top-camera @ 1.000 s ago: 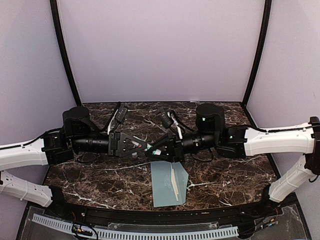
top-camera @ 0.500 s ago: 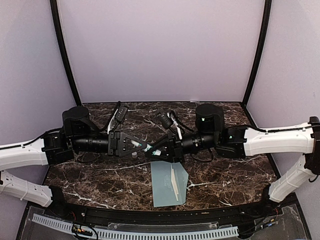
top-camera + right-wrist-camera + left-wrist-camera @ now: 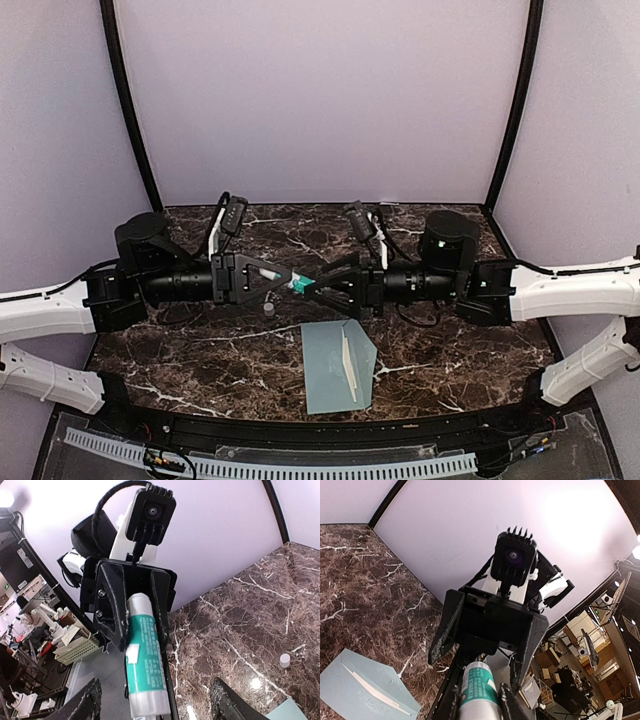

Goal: Place the letter into the envelope and seal it
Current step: Adjust the solid glue.

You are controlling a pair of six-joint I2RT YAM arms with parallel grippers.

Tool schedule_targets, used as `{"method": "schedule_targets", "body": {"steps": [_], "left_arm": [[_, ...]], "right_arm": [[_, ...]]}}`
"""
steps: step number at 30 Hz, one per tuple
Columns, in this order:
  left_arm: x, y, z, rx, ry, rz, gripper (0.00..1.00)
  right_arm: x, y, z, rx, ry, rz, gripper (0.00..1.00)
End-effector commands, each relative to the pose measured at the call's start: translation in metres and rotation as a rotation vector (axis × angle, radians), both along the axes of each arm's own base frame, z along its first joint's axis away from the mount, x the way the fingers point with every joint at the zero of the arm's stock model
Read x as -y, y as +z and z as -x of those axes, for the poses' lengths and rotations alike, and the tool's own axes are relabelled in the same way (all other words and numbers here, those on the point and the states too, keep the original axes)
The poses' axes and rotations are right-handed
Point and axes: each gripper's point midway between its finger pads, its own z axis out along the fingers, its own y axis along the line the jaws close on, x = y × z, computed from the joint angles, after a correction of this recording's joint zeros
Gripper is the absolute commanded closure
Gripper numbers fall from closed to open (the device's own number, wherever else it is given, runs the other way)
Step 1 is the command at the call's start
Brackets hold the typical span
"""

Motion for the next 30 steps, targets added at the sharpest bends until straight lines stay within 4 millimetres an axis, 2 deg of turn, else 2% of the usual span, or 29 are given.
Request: {"method": "schedule_targets", "body": {"steps": [1,4,7,16,23,30], "left_arm": [[-0.008,0.034,-0.006,0.091,0.054,0.133,1.00],[-0.009,0.047,-0.008,0.129,0.067,0.186,0.99],[-0.005,0.049,-0.012,0.140,0.074,0.187,0.99],[0.003,0.049,-0.014,0.137,0.057,0.195,0.99],[0.004,0.051,-0.014,0.141,0.050,0.200,0.99],[0.006,0.049,-0.012,0.137,0.033,0.196,0.98]], "right_arm": [[0.016,0.029,-0.013,-0.080,-0.122,-0.187,0.28],[0.023,0.035,-0.014,-0.136,-0.154,-0.262,0.28],[0.024,0.043,-0.010,-0.157,-0.154,-0.323,0.27],[-0.002,0.055,-0.007,-0.185,-0.094,-0.346,0.31],[-0.011,0.058,-0.008,-0.187,-0.075,-0.360,0.54],[-0.013,0.059,-0.010,-0.187,-0.083,-0.371,0.67]]}}
